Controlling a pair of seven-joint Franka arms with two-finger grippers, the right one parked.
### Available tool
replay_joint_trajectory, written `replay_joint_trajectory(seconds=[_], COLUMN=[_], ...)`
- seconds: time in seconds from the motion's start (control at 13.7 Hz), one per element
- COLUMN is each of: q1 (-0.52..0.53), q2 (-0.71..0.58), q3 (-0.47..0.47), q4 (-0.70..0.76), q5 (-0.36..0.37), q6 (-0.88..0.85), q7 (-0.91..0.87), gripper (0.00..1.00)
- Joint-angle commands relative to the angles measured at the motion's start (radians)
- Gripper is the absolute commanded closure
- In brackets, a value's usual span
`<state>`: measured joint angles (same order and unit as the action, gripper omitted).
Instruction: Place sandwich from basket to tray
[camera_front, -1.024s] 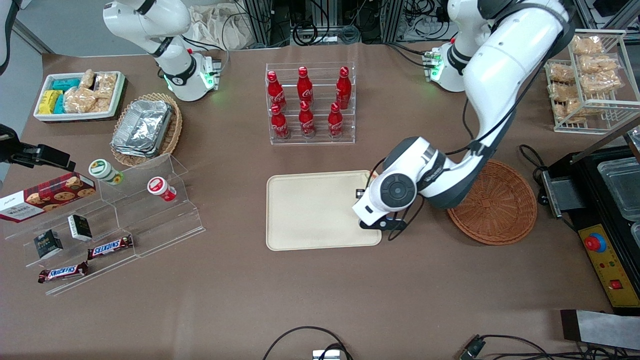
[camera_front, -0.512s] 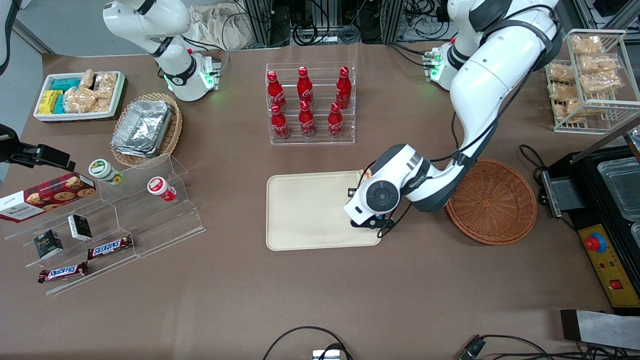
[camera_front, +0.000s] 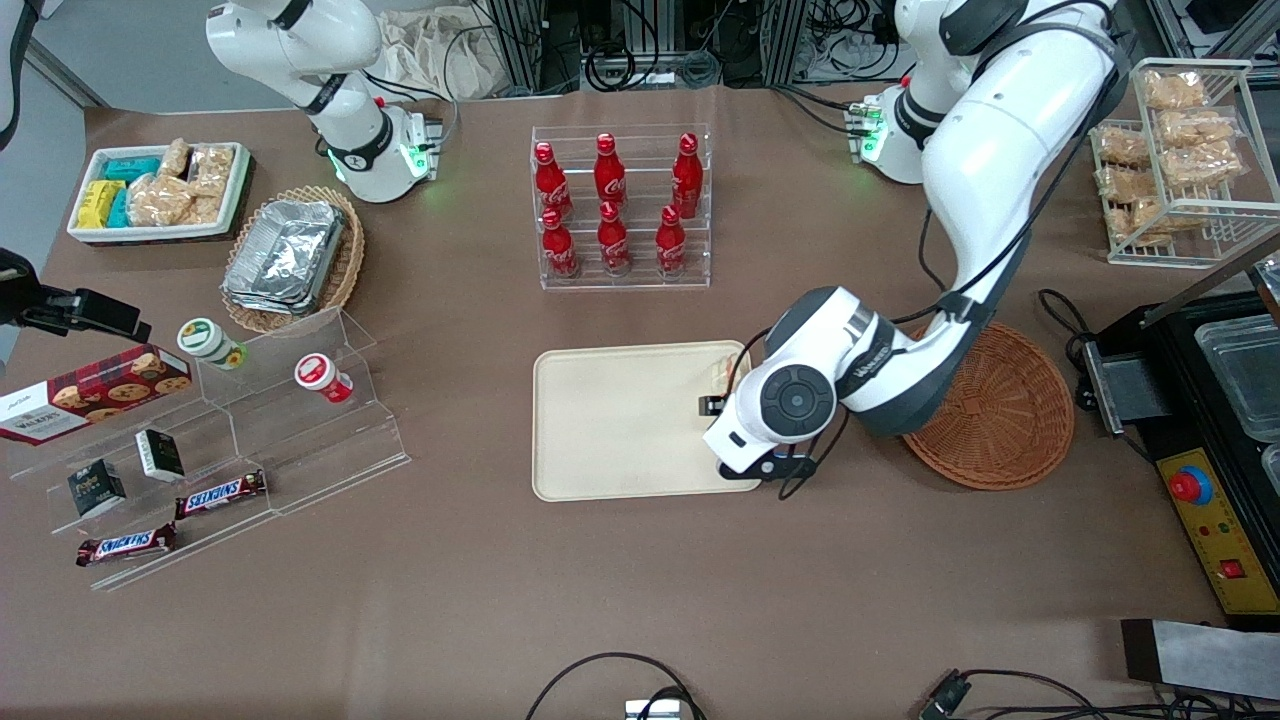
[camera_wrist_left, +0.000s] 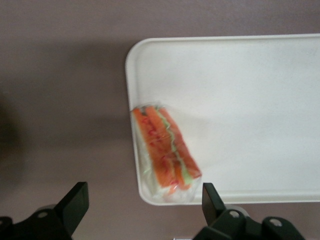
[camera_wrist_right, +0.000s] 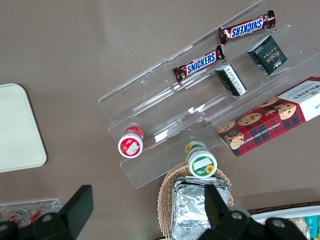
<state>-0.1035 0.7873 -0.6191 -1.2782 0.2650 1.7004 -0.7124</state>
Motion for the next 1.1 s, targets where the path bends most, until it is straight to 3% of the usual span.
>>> replay_joint_trajectory(seconds=[0.0, 0.22, 0.44, 0.8, 1.02], q1=[-0.005, -0.007, -0.010, -0.016, -0.022], q2=[-0.129, -0.310, -0.546, -0.845, -0.835], q3=[0.051, 0.220, 0.430, 0.654, 0.671], q4=[0.034, -0.030, -0.218, -0.553, -0.549], q5=[0.007, -0.131, -0.259, -0.270, -0.250], q6=[-0.135, -0.157, -0.137, -0.002, -0.002], q7=[-0.001, 0.042, 0.345, 0.680, 0.676], gripper=[0.00, 0.00, 0.00, 0.00, 0.00])
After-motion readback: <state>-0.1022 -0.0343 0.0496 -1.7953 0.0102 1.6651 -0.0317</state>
